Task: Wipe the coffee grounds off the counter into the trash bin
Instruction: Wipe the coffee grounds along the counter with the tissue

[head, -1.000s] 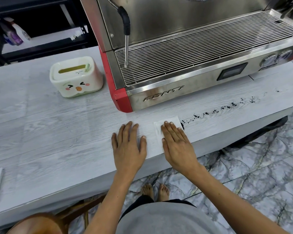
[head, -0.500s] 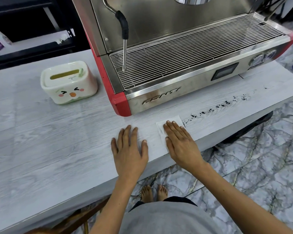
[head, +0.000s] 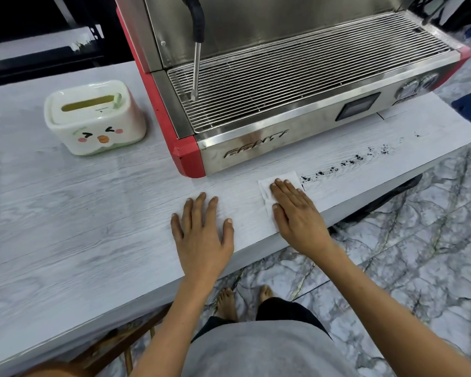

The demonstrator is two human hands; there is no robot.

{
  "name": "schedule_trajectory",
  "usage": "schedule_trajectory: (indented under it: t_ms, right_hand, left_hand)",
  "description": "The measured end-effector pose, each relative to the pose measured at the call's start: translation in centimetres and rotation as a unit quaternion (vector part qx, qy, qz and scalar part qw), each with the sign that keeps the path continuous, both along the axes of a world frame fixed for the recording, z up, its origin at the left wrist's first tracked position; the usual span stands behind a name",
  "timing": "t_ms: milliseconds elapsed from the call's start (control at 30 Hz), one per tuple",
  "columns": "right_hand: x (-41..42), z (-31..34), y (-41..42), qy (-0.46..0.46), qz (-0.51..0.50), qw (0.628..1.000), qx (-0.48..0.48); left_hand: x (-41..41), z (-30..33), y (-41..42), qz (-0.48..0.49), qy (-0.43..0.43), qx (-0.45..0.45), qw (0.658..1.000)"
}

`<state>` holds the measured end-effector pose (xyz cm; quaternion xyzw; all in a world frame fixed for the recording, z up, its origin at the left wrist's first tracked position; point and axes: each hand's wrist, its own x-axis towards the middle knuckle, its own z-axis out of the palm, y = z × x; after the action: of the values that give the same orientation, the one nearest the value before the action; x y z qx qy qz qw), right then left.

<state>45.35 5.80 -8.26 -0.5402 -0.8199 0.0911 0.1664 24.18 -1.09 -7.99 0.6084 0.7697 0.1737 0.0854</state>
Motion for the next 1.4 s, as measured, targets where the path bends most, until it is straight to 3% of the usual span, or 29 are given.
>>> schedule_trajectory:
  t_ms: [1400]
  right_hand:
    - [3.0,-0.1,2.2,-0.005,0.012,1.000,0.014]
  left_hand:
    - [6.6,0.2,3.8,-0.009,0.024,-0.006,1.000]
